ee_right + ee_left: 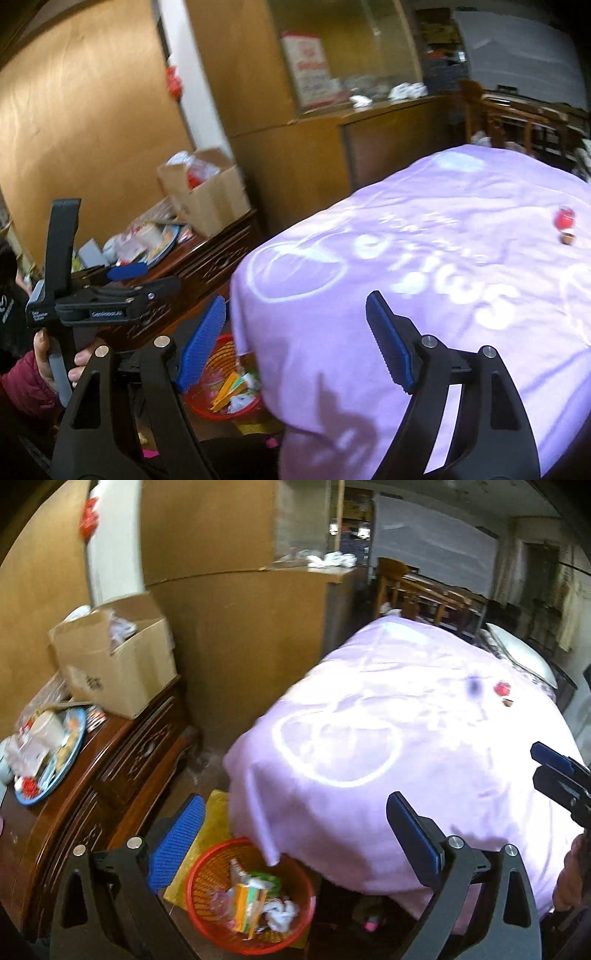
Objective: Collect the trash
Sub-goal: 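Move both open tools back over the purple bedspread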
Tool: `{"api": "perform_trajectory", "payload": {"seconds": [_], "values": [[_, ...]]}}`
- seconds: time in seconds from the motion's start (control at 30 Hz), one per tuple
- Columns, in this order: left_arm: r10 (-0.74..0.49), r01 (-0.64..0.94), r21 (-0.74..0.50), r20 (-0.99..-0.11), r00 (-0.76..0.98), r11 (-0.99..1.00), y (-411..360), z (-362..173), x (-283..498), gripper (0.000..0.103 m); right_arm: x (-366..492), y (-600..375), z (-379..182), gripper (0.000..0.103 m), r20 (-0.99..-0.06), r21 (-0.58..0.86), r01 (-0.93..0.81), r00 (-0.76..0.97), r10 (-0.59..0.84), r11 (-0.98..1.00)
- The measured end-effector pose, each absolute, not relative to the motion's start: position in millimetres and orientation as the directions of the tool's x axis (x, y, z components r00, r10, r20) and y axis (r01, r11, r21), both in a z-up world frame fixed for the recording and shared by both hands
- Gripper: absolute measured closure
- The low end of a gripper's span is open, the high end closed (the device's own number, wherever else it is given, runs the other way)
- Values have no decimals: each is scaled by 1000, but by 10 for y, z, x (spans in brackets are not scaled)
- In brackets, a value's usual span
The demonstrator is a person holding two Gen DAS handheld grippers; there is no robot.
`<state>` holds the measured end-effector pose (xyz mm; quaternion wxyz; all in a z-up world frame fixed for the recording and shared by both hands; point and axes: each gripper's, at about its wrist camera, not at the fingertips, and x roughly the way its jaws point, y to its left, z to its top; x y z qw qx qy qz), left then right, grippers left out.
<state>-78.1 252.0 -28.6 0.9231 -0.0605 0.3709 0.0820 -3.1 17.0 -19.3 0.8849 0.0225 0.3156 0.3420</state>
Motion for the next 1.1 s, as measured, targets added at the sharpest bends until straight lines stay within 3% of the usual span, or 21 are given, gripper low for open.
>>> {"api": "perform_trajectory", "payload": {"seconds": [0.67,1.1], "values": [[-48,49,-20,-709,704,999,1124,-322,88,6,346,-1508,-131,26,-506,277,-284,769,391,918],[-122,187,8,-732,671,982,288,-488,825,6,774,-2232,-244,26,-535,297,-132,797,279,946]]}}
